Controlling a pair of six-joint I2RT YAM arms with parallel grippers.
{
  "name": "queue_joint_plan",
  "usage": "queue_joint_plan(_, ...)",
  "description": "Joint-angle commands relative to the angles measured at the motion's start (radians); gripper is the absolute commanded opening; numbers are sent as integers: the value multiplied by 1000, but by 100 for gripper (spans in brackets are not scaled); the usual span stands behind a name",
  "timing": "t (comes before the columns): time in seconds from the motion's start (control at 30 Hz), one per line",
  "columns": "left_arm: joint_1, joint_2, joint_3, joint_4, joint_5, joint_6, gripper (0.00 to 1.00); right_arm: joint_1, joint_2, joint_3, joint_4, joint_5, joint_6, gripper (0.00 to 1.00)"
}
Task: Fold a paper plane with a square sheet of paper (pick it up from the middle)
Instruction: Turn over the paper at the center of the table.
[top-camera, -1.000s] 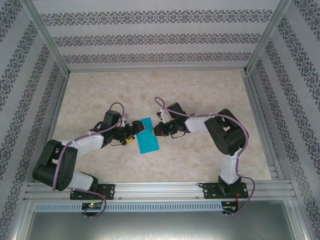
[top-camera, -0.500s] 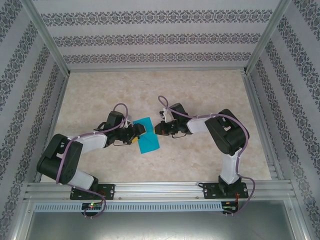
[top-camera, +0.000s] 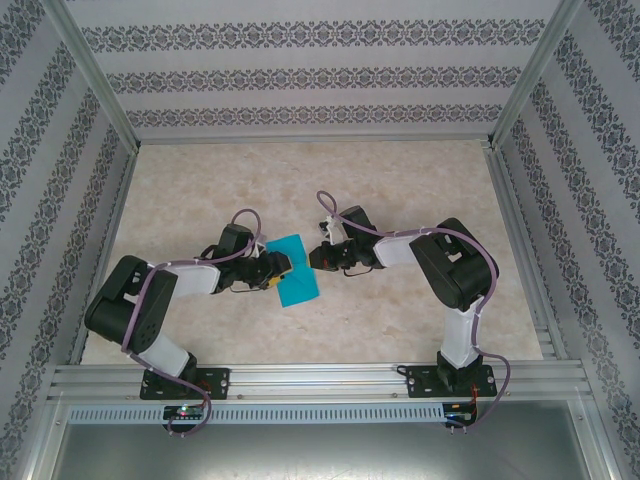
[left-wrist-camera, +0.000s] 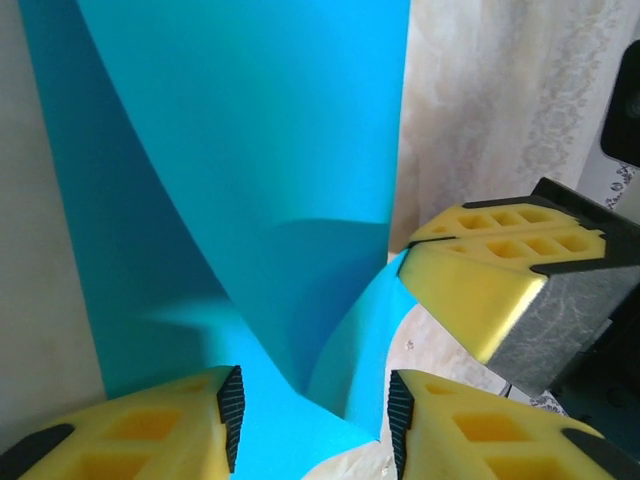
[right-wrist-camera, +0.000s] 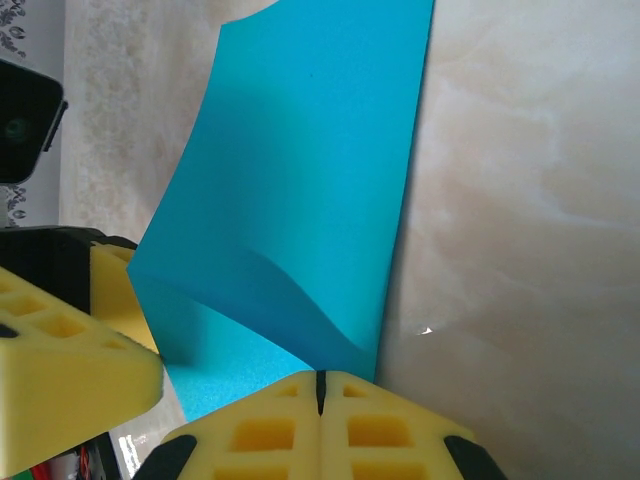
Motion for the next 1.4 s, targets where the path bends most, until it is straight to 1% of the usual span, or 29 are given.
queue_joint_plan(0.0,-18,20,29,65,14,-2,42,-14,-30,-5,19,-6,7,5)
queue_joint_plan(0.1,-20,32,33,75,15,4,35,-16,-46,-2,9,-4,14,12)
queue_joint_plan(0.27,-18,42,42,67,12,25,25,-27,-100,5,-46,37,28,34)
queue_joint_plan(0.37,-19,41,48,51,4,45,21,-41,-156,-15,-70,92,38,51)
queue_joint_plan(0.43,-18,35,51,37,-3,63,19,-59,-202,-39,-66,126,52,58)
queue_joint_plan(0.53,-18,16,59,1,-19,93,14,-89,-270,-74,-63,173,63,67)
queue_joint_plan(0.67,-19,-36,85,-88,-44,138,12,-118,-356,-114,-67,254,64,73)
queue_joint_plan(0.73,-19,-85,118,-185,-60,179,11,-131,-390,-126,-60,283,67,77)
queue_joint_plan(0.77,-19,-111,143,-258,-72,207,11,-134,-403,-130,-56,301,72,79)
queue_joint_plan(0.83,-18,-164,201,-402,-118,266,11,-136,-418,-131,-43,324,78,80)
queue_joint_plan(0.97,-18,-238,364,-752,-254,400,11,-137,-432,-121,-15,323,92,82)
queue_joint_plan(1.07,-19,-263,502,-960,-380,482,11,-138,-433,-102,-17,308,82,86)
queue_joint_plan(1.17,-19,-244,647,-1119,-495,539,10,-138,-445,-91,-28,331,81,92)
queue_joint_plan(1.23,-21,-222,722,-1182,-560,567,10,-137,-460,-93,-35,351,73,97)
queue_joint_plan(1.33,-33,-182,803,-1238,-669,594,10,-137,-486,-98,-60,393,49,98)
queue_joint_plan(1.37,-42,-164,830,-1253,-721,598,10,-137,-492,-100,-66,404,41,98)
